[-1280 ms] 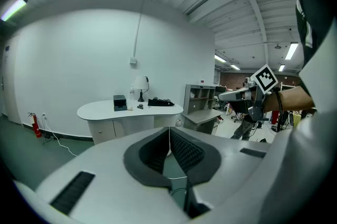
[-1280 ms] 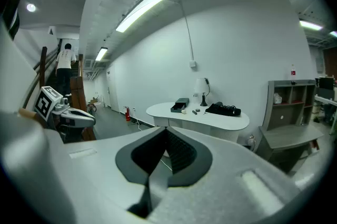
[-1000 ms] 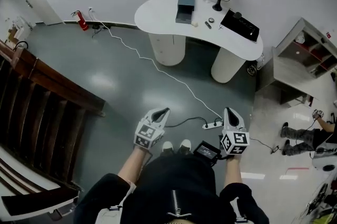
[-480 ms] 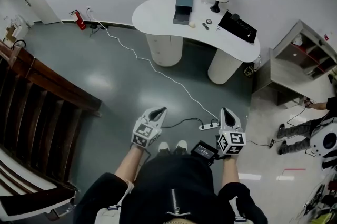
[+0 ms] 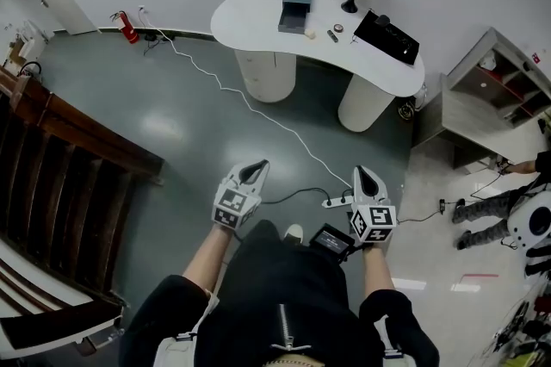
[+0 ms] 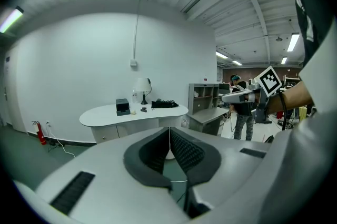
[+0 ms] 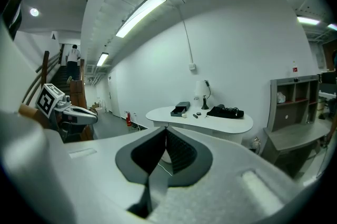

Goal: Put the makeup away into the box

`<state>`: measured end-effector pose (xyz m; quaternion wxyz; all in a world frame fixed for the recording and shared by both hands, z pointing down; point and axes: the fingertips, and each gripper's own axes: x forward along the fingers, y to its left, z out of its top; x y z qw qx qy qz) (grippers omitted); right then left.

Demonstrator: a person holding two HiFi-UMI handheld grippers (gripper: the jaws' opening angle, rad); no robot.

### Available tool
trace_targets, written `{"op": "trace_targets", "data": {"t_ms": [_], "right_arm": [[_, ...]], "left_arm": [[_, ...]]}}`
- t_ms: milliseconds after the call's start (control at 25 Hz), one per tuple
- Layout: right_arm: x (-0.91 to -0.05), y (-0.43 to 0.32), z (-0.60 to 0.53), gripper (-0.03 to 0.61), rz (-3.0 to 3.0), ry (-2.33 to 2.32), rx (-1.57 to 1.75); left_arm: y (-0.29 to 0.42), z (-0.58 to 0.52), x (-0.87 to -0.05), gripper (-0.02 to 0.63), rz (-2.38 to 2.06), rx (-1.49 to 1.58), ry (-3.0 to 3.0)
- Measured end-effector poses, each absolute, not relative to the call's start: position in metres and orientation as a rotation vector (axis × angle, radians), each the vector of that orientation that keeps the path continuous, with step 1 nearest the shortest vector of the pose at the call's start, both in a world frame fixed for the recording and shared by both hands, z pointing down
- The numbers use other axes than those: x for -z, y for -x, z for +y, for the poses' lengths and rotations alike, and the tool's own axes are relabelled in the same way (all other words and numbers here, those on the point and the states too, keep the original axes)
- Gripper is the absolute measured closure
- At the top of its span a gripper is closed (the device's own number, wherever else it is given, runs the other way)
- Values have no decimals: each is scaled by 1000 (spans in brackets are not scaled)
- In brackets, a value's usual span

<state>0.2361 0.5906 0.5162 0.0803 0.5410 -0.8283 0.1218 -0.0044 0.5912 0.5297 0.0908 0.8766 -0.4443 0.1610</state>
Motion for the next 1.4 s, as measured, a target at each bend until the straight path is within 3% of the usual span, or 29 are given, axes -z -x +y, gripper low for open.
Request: {"op": "trace_targets", "data": {"t_ms": [680,1400], "right_arm": [[-513,-205,475,572,-2502,-1597,-368],[-499,-128,308,572,-2482,-1636,-383]], "left_arm": [[12,478,-536,600,-1299,-419,-2607],[83,305,-531,600,-1240,-414,-2626]]}}
